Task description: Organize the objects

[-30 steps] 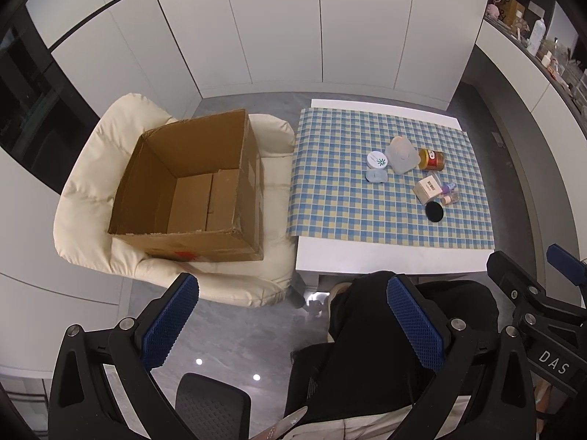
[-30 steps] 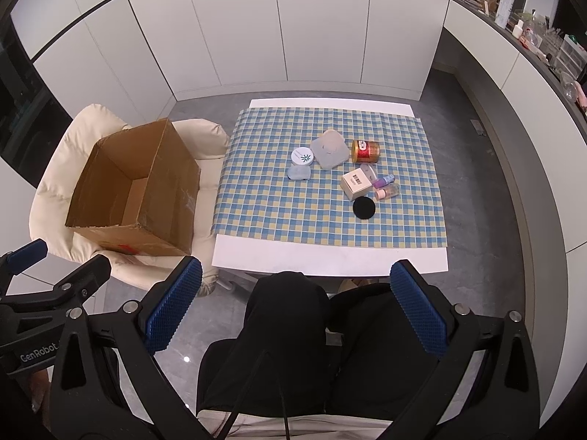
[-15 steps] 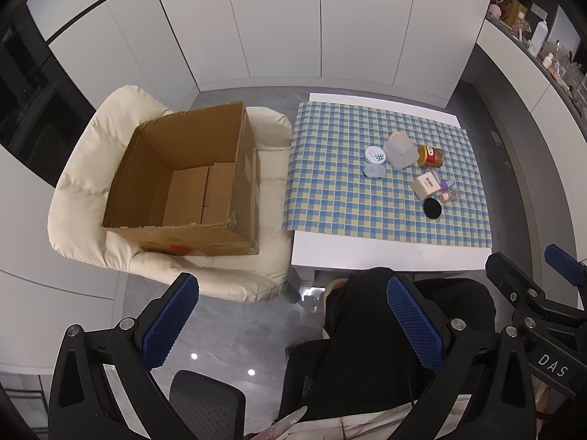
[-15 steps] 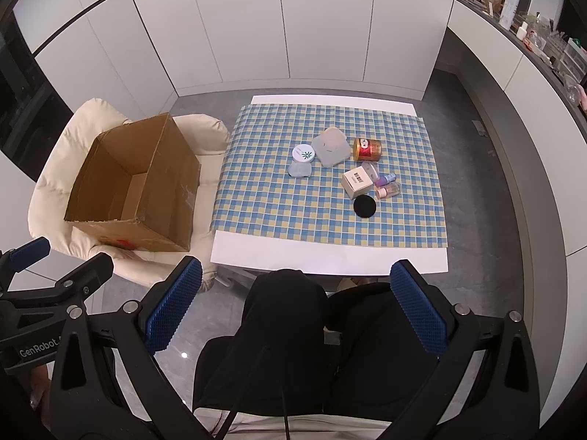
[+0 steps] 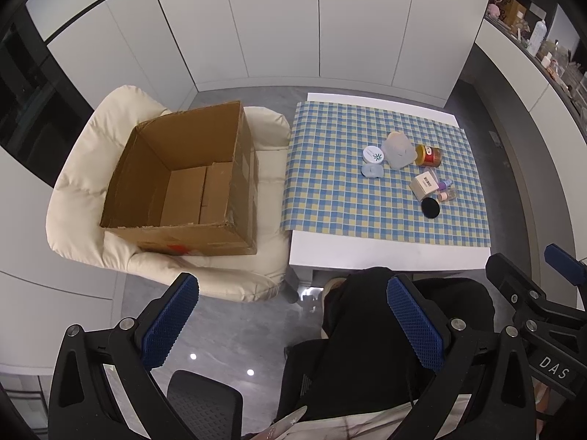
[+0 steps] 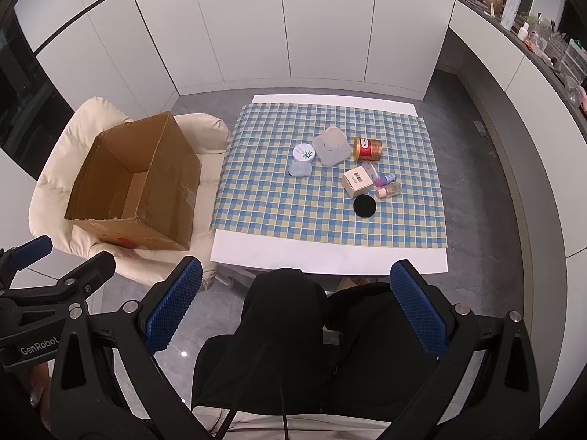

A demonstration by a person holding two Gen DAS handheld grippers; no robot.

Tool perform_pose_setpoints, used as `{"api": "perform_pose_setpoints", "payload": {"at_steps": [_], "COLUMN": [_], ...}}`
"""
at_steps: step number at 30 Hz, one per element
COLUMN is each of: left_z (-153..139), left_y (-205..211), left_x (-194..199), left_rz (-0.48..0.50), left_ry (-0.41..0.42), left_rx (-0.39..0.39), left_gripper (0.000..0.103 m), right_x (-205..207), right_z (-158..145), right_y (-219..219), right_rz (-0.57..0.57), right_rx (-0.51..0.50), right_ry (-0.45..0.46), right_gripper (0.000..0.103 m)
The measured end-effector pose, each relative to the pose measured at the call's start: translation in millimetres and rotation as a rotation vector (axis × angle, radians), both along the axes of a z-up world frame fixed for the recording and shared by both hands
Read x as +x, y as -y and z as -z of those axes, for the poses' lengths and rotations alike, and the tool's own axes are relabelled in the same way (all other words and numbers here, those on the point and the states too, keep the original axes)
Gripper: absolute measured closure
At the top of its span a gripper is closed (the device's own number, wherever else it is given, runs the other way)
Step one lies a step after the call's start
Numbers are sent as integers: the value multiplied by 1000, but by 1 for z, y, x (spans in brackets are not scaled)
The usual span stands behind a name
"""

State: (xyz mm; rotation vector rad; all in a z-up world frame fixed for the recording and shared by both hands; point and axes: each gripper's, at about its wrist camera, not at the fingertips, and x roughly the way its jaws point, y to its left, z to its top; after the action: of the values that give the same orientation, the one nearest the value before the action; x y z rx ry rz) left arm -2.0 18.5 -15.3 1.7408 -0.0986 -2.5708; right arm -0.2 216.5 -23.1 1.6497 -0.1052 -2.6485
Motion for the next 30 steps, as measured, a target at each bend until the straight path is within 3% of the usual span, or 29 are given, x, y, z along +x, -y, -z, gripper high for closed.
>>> {"api": "perform_pose_setpoints", "payload": {"at_steps": [30], "left_z": [1], "left_y": [-5], "left_x": [4], "left_rz": [5], "left_ry": [-3], "left_rx": [28], "left_gripper": [0], "right_x": [6], "right_z": [1], "right_y": [-10], "right_rz": [6], "right_rx": [21], "right_ry": [-6], "right_gripper": [0]}}
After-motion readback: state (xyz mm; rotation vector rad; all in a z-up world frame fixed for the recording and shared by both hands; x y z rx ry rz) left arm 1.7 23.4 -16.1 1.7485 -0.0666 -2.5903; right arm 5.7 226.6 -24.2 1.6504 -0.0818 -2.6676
